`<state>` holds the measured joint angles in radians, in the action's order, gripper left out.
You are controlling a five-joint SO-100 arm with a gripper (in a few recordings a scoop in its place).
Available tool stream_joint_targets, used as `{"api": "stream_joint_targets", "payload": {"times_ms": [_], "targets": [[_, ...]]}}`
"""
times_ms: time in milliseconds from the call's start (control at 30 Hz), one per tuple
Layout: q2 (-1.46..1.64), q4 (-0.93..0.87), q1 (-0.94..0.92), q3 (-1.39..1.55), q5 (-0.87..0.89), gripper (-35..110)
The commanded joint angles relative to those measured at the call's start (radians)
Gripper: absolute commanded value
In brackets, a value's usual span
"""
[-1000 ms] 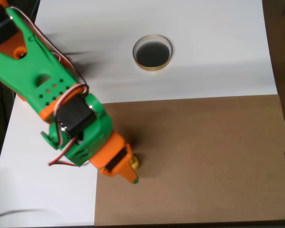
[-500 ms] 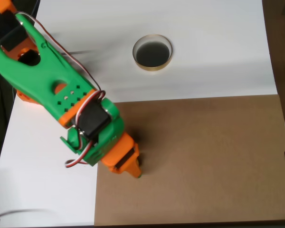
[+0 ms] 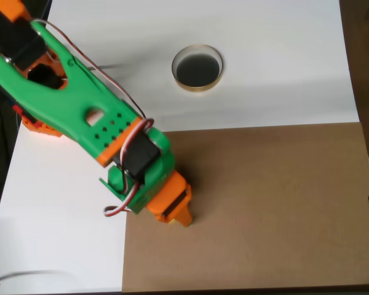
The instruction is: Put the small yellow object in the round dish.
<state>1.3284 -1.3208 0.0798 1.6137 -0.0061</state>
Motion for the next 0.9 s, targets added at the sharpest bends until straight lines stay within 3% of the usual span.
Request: {"api": "stream_joint_targets", "payload": {"times_ms": [0,533,867], "targets": [[0.017,0.006,0.005,-0.041,-0.011,24],[-0.008,0.009,-0.023,-0.078,-0.015,0],[0.037,-0.074,0.006,-0.156,-0.038,0]]}}
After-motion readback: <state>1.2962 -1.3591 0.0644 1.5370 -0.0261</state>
